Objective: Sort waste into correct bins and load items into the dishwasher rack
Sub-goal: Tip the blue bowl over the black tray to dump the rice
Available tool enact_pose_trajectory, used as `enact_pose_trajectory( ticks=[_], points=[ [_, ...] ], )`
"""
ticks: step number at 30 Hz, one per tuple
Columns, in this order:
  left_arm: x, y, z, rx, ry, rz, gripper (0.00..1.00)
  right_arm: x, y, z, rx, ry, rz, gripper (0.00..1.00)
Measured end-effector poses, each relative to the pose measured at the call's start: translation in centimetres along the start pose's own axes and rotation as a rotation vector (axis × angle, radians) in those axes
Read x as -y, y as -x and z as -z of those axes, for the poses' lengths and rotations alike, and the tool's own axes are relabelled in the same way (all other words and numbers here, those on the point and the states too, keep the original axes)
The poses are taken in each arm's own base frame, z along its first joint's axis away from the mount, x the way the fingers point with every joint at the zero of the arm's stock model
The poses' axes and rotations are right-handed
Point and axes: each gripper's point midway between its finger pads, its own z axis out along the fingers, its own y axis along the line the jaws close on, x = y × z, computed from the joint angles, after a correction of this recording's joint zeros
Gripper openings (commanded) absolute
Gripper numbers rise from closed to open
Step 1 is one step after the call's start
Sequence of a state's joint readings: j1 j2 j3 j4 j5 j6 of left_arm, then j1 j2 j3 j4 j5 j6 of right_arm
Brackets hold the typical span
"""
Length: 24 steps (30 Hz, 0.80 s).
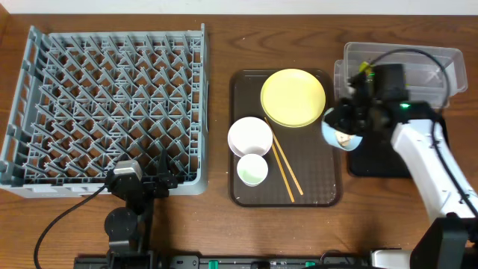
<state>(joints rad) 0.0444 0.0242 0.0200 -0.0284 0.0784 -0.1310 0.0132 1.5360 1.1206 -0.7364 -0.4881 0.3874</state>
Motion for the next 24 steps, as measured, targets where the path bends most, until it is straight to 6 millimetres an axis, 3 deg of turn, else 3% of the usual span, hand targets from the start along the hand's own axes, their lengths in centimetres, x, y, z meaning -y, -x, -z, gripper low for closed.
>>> enact_pose_trajectory(
  ticks=[10,14,19,24],
  points=[
    [0.0,0.0,0.0,0.000,0.000,0.000,0.95,5.0,1.2,1.7,0.058,0.142,-0.093,0.01],
    [0.0,0.0,0.0,0.000,0.000,0.000,0.95,6.1,1.6,2.0,0.110,0.232,-0.087,0.01],
    [0.0,0.0,0.0,0.000,0.000,0.000,0.95,7.0,1.4,2.4,0.166,0.347,-0.065,0.01],
    [0.0,0.0,0.0,0.000,0.000,0.000,0.95,6.0,0.9,3.1,0.211,0.505,0.019,0.01]
  ],
)
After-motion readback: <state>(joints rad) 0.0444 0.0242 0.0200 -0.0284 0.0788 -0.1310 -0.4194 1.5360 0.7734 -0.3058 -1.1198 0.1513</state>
